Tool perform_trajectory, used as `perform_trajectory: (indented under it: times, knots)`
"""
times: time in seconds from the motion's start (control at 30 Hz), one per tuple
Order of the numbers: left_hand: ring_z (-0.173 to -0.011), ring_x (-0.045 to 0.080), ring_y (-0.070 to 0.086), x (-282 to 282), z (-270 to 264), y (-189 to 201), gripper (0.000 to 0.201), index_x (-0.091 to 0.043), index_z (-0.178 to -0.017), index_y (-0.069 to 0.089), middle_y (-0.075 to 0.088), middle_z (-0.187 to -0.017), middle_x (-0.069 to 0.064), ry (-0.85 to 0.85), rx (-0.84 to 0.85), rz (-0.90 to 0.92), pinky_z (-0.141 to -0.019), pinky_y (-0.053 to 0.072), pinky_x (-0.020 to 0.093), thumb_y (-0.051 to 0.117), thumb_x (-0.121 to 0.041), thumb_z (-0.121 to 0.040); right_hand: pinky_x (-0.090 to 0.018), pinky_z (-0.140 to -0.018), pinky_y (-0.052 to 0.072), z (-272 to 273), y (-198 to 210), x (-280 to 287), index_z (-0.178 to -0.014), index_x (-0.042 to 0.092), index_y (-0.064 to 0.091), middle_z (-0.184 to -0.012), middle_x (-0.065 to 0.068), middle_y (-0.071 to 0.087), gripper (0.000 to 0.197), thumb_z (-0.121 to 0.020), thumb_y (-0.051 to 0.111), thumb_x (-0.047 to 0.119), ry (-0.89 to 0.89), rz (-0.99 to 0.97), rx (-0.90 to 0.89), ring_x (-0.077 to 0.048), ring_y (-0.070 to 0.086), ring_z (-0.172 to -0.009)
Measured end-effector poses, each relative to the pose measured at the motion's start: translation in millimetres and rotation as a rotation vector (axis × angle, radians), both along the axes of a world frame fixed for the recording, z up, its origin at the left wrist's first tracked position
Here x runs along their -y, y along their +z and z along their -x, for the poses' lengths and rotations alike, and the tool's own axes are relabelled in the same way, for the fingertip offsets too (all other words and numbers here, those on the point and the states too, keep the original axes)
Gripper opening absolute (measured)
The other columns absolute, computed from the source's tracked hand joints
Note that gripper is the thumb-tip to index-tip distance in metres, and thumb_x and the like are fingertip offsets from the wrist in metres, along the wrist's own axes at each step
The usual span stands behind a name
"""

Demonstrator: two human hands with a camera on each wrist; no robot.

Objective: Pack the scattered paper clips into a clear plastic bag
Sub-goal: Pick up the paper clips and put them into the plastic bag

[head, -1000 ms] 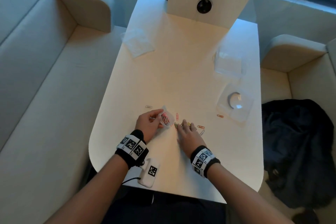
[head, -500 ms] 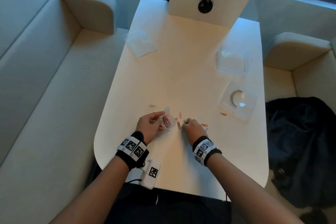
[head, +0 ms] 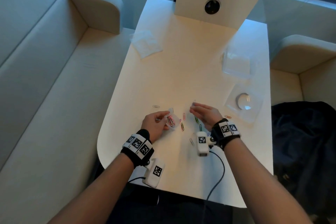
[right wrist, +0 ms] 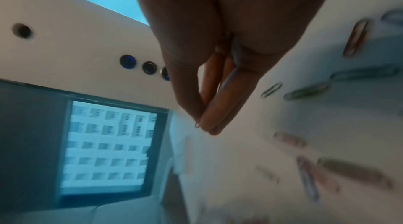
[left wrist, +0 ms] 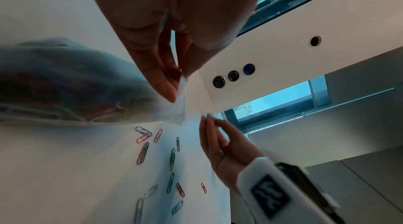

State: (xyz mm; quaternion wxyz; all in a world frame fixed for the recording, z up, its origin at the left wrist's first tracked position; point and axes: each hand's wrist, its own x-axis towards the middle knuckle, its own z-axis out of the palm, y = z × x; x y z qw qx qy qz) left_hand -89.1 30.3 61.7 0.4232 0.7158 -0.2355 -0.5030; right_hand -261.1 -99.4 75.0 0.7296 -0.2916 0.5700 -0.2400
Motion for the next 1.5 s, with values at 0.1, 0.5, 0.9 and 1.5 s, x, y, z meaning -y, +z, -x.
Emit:
perform_trajectory:
  times: [0.1,0.5,0.9,1.5]
  knots:
    - [-0.086,0.03,0.074,1.6,1.3,-0.4,0.026,-0.014,-0.118,0.069,0.071,-0.093,0.0,0.015,0.004,-0.002,-0.089,0.058,0.044,0.058,-0.007,-0.095,-0.025,-0.078,0.059,-22.1,9.9,-19.0,-0.1,-0.004,0.067,-0.096,-0.019,0.071,0.018,-0.083,0.064,-0.01,0.169,0.009,0.112,-0.022,0.072,-0.084]
    - [-0.083,0.021,0.072,-13.8,-14.0,10.6,0.024,-0.014,-0.117,0.07,0.073,-0.1,0.008,0.072,0.053,0.071,-0.083,0.059,0.032,0.058,-0.011,-0.097,-0.023,-0.078,0.056,-69.8,31.9,-36.3,-0.094,0.019,0.077,-0.087,0.001,0.076,0.025,-0.085,0.059,0.004,1.052,0.856,-0.527,-0.011,0.07,-0.08]
    - [-0.081,0.019,0.073,-41.8,-34.9,4.5,0.026,-0.015,-0.115,0.071,0.072,-0.096,0.005,0.184,0.009,0.045,-0.083,0.059,0.036,0.059,-0.005,-0.095,-0.045,-0.118,0.022,-104.5,-66.6,0.2,-0.154,0.014,0.017,-0.163,-0.007,0.009,0.057,-0.101,0.036,0.026,1.645,1.112,-0.837,-0.027,0.014,-0.149]
    - [-0.076,0.024,0.067,-22.9,-23.9,1.0,0.022,-0.017,-0.113,0.07,0.067,-0.097,0.007,0.133,-0.075,0.004,-0.087,0.058,0.042,0.059,-0.007,-0.096,-0.058,-0.116,0.02,37.9,-80.2,-38.4,-0.153,0.032,-0.01,-0.162,-0.003,-0.013,0.095,-0.087,0.052,0.061,1.572,1.071,-1.027,-0.034,0.001,-0.149]
